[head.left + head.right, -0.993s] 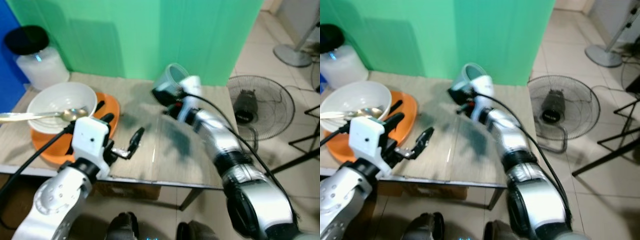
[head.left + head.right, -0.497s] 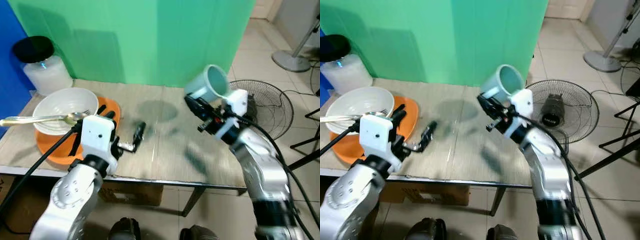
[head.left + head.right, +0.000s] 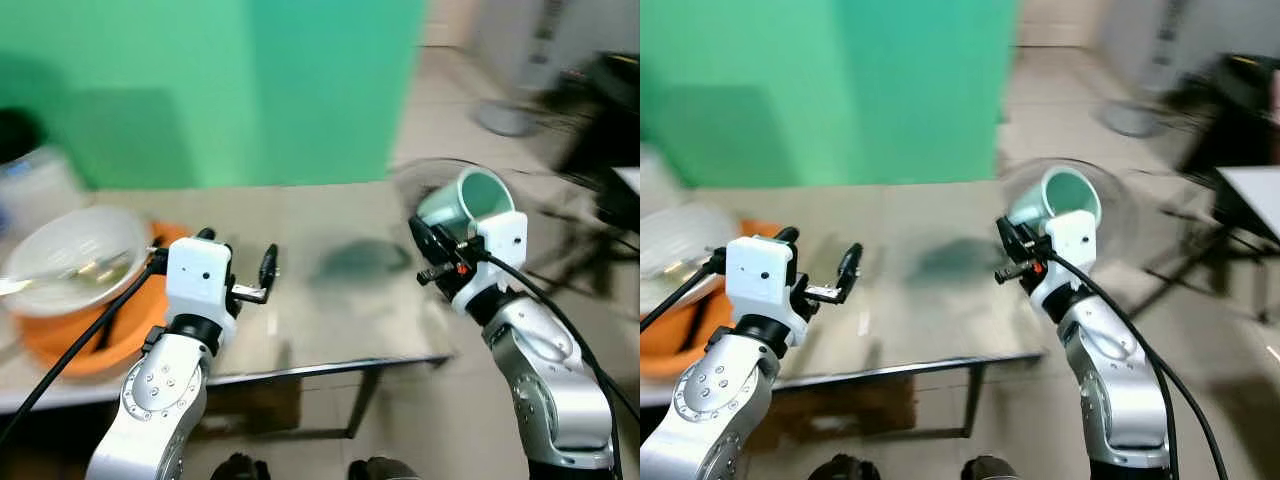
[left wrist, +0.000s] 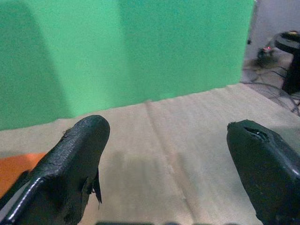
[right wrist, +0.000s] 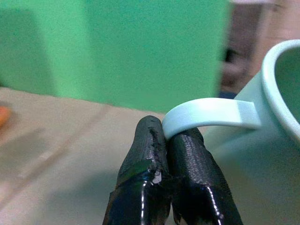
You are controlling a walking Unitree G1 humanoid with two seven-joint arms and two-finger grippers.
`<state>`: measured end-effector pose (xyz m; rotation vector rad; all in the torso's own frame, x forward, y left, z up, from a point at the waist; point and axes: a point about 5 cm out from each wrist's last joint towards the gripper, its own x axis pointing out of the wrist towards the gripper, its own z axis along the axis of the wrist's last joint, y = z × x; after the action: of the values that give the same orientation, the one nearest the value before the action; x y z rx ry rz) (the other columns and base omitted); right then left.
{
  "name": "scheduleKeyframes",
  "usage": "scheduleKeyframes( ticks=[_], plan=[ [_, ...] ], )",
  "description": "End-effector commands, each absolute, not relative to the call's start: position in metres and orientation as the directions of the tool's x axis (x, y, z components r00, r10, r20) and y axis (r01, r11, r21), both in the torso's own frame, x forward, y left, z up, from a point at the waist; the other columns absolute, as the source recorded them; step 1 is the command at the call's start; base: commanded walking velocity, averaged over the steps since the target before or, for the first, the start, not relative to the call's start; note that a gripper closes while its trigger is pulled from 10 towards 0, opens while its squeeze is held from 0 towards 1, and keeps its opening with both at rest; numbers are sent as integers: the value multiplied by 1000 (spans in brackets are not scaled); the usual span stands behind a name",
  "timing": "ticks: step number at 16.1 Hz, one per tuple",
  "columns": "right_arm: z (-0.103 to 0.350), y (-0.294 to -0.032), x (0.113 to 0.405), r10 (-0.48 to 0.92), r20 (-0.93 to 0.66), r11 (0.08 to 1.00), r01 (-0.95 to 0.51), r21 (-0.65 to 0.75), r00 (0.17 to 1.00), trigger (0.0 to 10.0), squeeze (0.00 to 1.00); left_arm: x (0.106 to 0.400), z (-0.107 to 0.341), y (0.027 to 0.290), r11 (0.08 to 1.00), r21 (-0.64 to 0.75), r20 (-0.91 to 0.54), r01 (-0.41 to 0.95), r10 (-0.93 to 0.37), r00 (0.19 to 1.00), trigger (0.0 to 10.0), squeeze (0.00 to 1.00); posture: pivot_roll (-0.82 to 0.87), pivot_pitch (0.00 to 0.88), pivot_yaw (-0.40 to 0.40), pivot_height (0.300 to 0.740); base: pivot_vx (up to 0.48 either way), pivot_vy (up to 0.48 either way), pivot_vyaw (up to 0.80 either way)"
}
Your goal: Setting the table
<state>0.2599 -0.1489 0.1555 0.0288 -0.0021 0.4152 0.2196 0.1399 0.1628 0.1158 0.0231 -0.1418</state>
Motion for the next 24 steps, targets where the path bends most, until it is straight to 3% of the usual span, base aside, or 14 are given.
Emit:
scheduleKeyframes(
  ticks=[1,9,24],
  plan=[
    [163,-152,258,378,23,926,-378,-11,926,10000,0,220,160,145,987,121,-42,102,-97,994,10000,0,-95,34,14,740,0,0,-800],
    [151,-153,268,327,-107,939,-336,-76,939,10000,0,223,160,159,991,136,-22,-1,4,1000,10000,0,-86,31,-5,740,0,0,-800],
    [140,-168,247,244,-191,966,-255,-36,951,10000,0,225,155,160,986,166,-25,5,-1,1000,10000,0,-126,67,56,740,0,0,-800]
  ],
)
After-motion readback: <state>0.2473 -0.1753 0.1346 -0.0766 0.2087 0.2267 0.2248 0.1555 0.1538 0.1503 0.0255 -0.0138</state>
